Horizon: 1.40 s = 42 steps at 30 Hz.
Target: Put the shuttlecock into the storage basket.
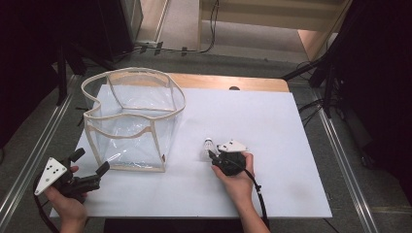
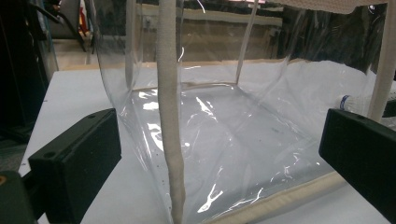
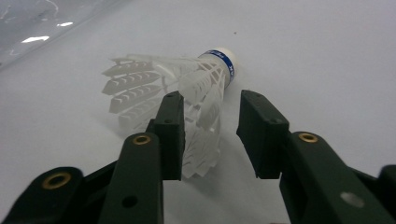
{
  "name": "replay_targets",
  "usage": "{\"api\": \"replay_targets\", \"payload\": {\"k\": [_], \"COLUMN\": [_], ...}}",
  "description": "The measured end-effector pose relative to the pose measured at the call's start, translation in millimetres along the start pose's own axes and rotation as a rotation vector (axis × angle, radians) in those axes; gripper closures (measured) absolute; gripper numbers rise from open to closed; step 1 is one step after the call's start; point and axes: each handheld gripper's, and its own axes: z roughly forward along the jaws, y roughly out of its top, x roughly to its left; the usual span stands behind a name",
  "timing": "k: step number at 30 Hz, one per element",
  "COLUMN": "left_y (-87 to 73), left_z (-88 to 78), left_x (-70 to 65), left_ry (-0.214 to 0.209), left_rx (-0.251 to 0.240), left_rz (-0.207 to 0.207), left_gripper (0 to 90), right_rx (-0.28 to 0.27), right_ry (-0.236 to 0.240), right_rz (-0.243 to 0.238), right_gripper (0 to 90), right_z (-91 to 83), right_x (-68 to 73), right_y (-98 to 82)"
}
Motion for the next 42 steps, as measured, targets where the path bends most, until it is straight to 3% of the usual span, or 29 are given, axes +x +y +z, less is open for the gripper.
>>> {"api": "replay_targets", "payload": {"k": [7,17,28,42], "left_y": [0.0,-0.1,-0.1,0.0], "left_z": [0.0,0.1,0.0,0.5], "left_x": [0.1,0.0,-0.1,-0.4], "left_ry": [-0.001,-0.001,0.000,-0.002], "left_rx": [0.000,0.002,0.002,0.004], "left_rz": [0.000,-0.001,-0.002,-0.001], "left_gripper": [0.0,0.0,0.0,0.0], "right_rx": [-0.013,-0.033,-0.078,-0.141], "right_ry": [-0.025,-0.017,-0.003,-0.001], "right_rz": [0.025,0.046,0.044,0.033], "right_gripper": [70.1,86.0,87.0,87.2], "right_z": [2.2,1.3,-6.6,-26.5], "right_x": [0.6,-1.7,-7.4,-15.8], "right_y": [1.1,1.7,7.4,27.1]}}
